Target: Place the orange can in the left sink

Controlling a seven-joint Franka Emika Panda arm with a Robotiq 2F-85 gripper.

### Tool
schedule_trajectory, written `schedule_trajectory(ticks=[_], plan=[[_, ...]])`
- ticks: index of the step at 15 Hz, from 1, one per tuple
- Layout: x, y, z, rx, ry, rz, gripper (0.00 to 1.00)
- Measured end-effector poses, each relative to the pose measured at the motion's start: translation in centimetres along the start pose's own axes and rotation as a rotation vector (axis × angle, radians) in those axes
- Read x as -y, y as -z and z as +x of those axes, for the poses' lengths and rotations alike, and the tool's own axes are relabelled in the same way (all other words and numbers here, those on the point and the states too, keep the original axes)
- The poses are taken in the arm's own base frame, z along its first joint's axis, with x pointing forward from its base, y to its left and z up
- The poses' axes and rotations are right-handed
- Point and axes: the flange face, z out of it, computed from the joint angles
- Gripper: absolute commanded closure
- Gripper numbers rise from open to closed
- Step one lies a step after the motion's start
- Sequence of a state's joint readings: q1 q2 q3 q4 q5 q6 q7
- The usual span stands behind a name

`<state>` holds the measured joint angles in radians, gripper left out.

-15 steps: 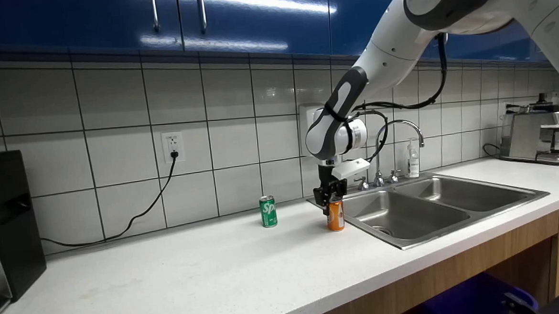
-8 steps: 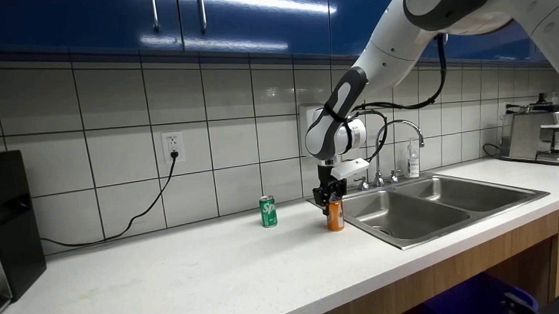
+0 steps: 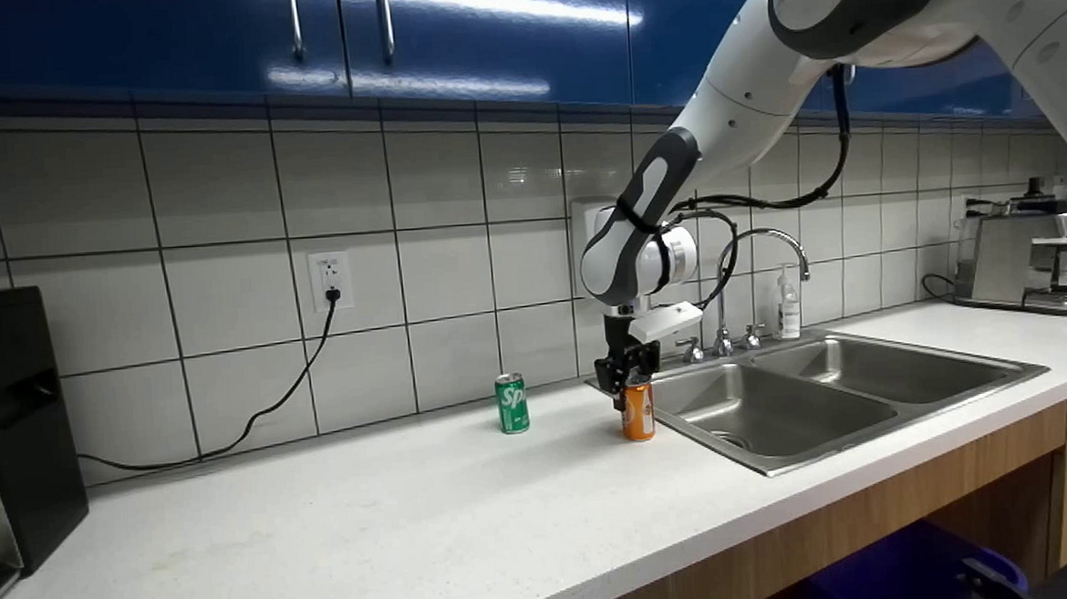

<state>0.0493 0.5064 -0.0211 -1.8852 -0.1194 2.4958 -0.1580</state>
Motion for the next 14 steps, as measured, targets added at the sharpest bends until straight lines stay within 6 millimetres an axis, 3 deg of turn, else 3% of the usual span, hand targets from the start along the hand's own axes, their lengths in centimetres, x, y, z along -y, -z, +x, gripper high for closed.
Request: schedule_trajectory(ticks=[7, 14], plan=[[0.1, 1.2, 0.5, -0.022, -0.03, -0.005, 0.62], [-1.8, 4.1, 0.4, -0.056, -0.109, -0.026, 0.62]])
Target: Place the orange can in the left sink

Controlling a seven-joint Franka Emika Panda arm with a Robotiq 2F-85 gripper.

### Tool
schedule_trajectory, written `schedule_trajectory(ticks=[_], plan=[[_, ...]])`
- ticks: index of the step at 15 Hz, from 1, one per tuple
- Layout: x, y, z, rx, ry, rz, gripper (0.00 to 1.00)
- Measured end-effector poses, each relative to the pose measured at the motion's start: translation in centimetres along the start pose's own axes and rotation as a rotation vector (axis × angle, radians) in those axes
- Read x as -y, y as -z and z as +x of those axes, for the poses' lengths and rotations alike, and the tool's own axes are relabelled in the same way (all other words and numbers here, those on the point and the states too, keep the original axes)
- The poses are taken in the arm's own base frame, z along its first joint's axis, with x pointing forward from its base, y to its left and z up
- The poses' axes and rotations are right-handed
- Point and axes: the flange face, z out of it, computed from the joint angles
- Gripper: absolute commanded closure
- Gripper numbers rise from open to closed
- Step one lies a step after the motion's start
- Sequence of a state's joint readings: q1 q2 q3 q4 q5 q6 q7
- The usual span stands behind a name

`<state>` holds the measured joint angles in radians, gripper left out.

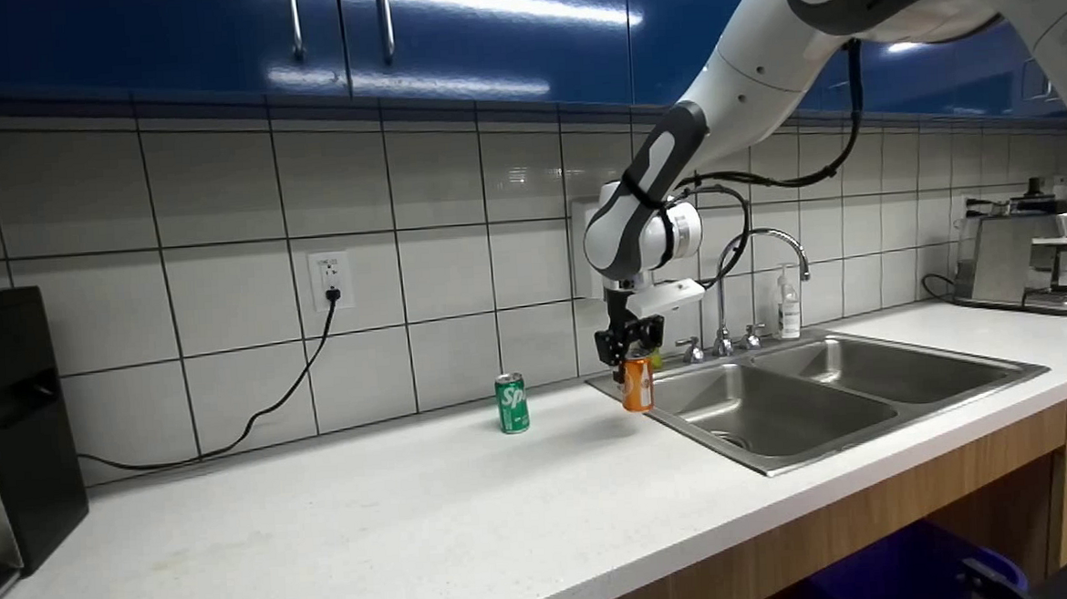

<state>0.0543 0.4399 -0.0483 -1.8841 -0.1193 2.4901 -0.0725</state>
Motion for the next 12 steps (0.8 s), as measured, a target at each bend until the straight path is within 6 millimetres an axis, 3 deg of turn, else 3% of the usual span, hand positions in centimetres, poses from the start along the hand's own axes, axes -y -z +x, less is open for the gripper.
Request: schedule_trajectory(ticks=[5, 12], plan=[[-2.6, 1.2, -1.4, 0.001, -0.086, -0.022, 0.62], [-7.8, 2.3, -4.8, 0.02, -0.237, -0.057, 0.62]])
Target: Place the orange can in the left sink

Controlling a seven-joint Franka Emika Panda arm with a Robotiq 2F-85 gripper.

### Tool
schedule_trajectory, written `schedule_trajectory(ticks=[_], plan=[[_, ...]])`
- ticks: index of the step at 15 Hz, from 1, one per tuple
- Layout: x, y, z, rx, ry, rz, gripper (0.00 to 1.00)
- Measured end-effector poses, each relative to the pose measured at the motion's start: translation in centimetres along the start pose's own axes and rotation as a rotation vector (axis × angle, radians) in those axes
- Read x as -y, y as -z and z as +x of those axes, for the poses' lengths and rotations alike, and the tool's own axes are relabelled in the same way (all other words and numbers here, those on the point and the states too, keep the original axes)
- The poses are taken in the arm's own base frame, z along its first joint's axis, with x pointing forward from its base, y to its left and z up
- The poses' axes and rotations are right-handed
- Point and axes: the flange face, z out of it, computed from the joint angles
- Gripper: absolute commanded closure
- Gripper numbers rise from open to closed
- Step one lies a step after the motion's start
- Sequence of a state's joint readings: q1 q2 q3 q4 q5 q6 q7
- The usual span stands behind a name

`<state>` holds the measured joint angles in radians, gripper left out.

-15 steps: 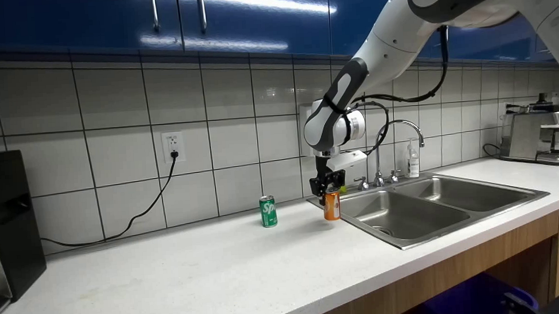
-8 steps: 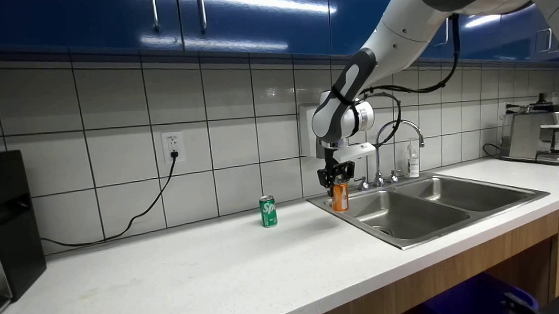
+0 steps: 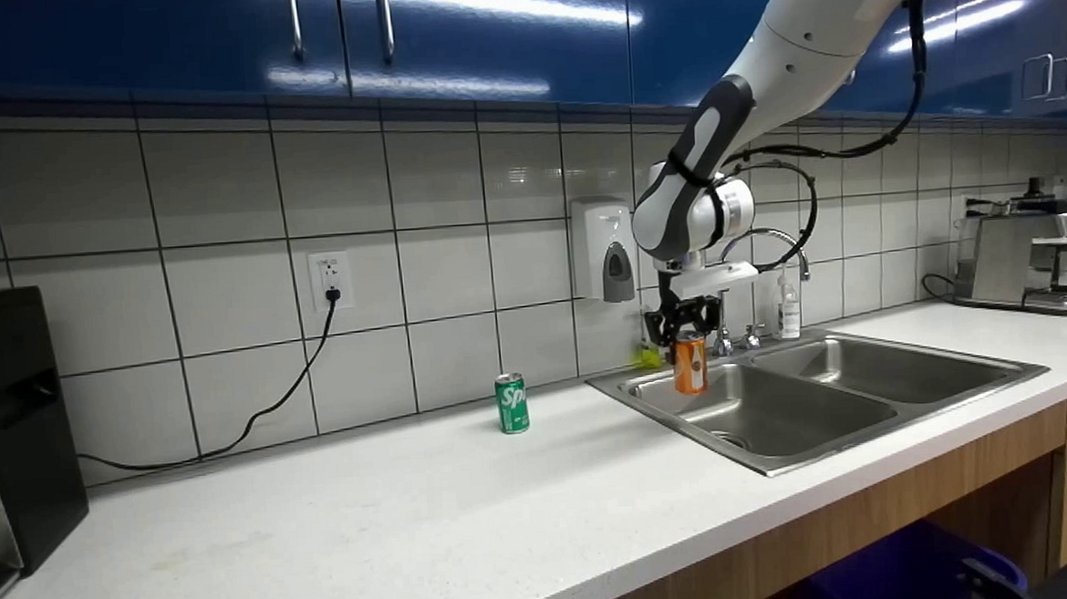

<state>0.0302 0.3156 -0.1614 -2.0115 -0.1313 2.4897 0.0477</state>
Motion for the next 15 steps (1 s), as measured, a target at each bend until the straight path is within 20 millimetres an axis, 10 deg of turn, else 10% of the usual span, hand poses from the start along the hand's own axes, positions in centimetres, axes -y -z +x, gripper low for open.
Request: schedule_trajectory(ticks=[15], plan=[[-9.7, -1.8, -4.8, 0.064, -0.246, -0.05, 0.62]])
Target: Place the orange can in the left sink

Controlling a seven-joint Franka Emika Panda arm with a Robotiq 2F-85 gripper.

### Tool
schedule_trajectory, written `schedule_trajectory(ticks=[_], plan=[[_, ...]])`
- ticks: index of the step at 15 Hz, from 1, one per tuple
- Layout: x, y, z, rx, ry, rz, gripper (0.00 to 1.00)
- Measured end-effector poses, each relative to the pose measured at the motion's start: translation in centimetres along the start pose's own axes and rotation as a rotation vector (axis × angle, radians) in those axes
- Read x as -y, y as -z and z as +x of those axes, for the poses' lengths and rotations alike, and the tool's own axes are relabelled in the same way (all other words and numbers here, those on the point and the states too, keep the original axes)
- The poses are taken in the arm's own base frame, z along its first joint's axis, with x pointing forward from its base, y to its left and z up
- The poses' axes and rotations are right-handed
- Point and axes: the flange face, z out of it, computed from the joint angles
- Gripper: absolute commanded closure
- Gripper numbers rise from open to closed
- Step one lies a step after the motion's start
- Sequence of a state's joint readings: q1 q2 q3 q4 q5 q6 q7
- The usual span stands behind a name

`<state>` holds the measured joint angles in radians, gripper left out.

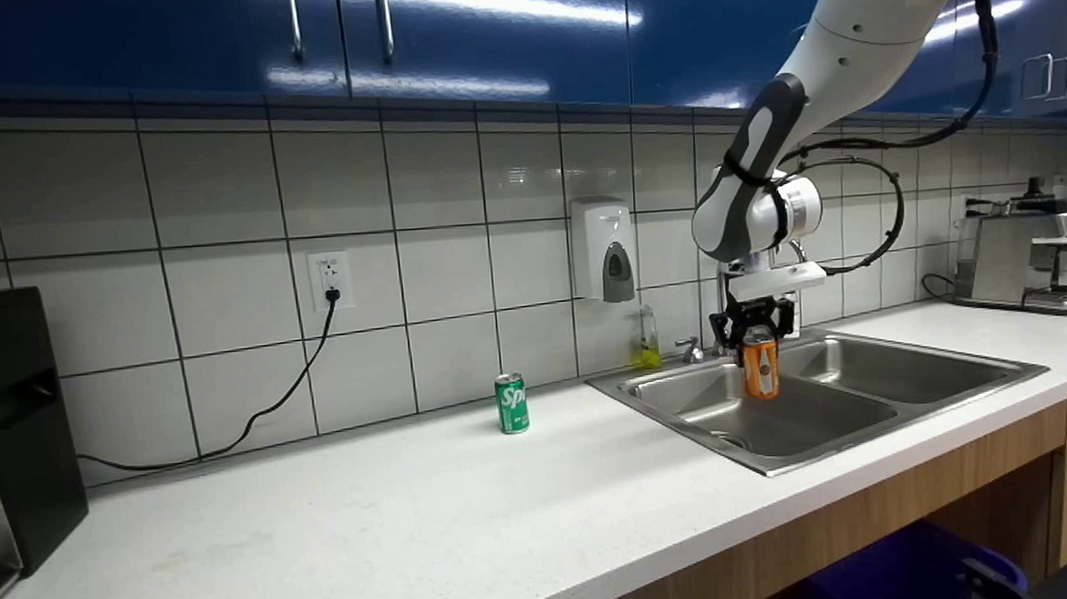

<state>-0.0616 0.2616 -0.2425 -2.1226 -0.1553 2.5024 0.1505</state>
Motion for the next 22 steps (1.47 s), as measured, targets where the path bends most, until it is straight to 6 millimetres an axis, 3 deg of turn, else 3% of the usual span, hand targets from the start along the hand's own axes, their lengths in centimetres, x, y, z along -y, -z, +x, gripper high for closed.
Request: schedule_trajectory(ticks=[2, 3, 18, 19, 22], plan=[[-0.62, -0.24, -0.1, 0.003, -0.015, -0.002, 0.62], [-0.82, -0.33, -0.14, 0.004, -0.021, -0.003, 0.37], [-1.11, -0.47, -0.21, 0.003, -0.035, -0.004, 0.37], [-1.11, -0.47, -0.21, 0.003, -0.035, -0.004, 0.62], [-0.99, -0.79, -0.28, 0.008, -0.033, -0.004, 0.62]])
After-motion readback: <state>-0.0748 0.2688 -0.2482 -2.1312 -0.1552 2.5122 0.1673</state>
